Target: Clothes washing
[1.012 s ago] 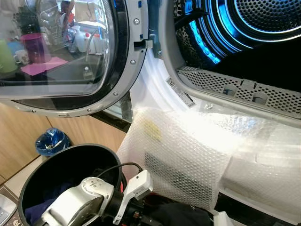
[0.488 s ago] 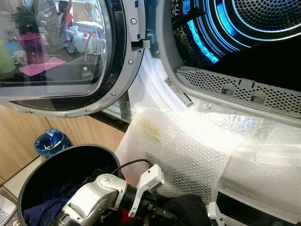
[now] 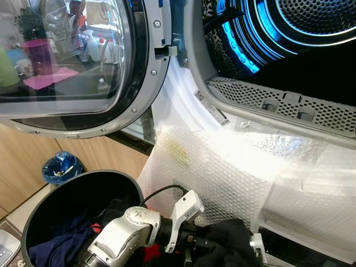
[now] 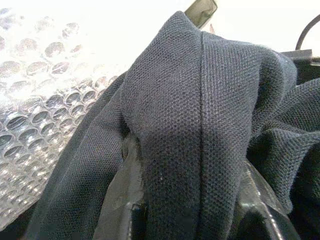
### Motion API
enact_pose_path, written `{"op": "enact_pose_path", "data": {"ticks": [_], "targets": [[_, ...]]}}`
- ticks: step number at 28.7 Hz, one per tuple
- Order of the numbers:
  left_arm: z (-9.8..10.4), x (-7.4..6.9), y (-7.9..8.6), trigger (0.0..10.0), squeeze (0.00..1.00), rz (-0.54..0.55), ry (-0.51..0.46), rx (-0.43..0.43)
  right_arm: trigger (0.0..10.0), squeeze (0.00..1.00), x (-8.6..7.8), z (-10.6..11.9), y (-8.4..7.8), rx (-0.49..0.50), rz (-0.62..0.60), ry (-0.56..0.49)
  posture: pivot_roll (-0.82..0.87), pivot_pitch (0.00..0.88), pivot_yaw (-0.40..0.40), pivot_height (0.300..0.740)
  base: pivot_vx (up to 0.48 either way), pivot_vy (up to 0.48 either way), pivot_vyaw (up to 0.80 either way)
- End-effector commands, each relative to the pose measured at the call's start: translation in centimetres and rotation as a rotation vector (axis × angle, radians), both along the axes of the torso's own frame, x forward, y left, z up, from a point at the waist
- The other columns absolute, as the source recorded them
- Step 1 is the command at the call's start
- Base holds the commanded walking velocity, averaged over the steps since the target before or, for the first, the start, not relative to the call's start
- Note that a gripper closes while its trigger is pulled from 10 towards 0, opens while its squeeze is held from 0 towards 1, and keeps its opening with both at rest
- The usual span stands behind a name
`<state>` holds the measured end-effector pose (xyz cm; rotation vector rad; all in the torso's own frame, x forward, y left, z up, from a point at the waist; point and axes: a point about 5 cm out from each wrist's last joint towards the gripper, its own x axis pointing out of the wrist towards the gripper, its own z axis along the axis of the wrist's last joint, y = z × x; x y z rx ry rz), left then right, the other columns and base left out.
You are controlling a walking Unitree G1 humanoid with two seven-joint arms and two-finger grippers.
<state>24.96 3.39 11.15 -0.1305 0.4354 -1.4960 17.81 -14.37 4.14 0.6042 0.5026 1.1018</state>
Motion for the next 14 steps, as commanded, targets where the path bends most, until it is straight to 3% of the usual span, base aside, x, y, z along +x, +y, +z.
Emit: {"op": "enact_pose_path", "data": {"ticks": [1, 5, 11, 14], "targets": [[0.5, -0.1, -1.0, 0.0, 0.0, -0.013, -0.013, -0.026, 10.0, 0.0, 0.4, 0.8, 2.3, 0.036, 0.042, -0.051, -0.11, 0.045, 0.071, 0.74, 0.0, 0.0, 0.0], [1.2, -1.1, -1.0, 0.0, 0.0, -0.082, 0.056, -0.094, 10.0, 0.0, 2.1, -0.4, 1.6, -0.052, -0.136, -0.066, -0.11, 0.045, 0.074, 0.74, 0.0, 0.0, 0.0], [1.3, -1.3, -0.3, 0.0, 0.0, -0.101, 0.086, -0.107, 10.0, 0.0, 1.9, -1.3, 1.2, -0.053, -0.169, -0.05, -0.11, 0.042, 0.079, 0.74, 0.0, 0.0, 0.0], [1.5, -1.0, 0.2, 0.0, 0.0, -0.075, 0.101, -0.12, 10.0, 0.0, 1.3, -3.5, 0.3, -0.236, -0.171, -0.062, -0.1, 0.039, 0.085, 0.74, 0.0, 0.0, 0.0]]}}
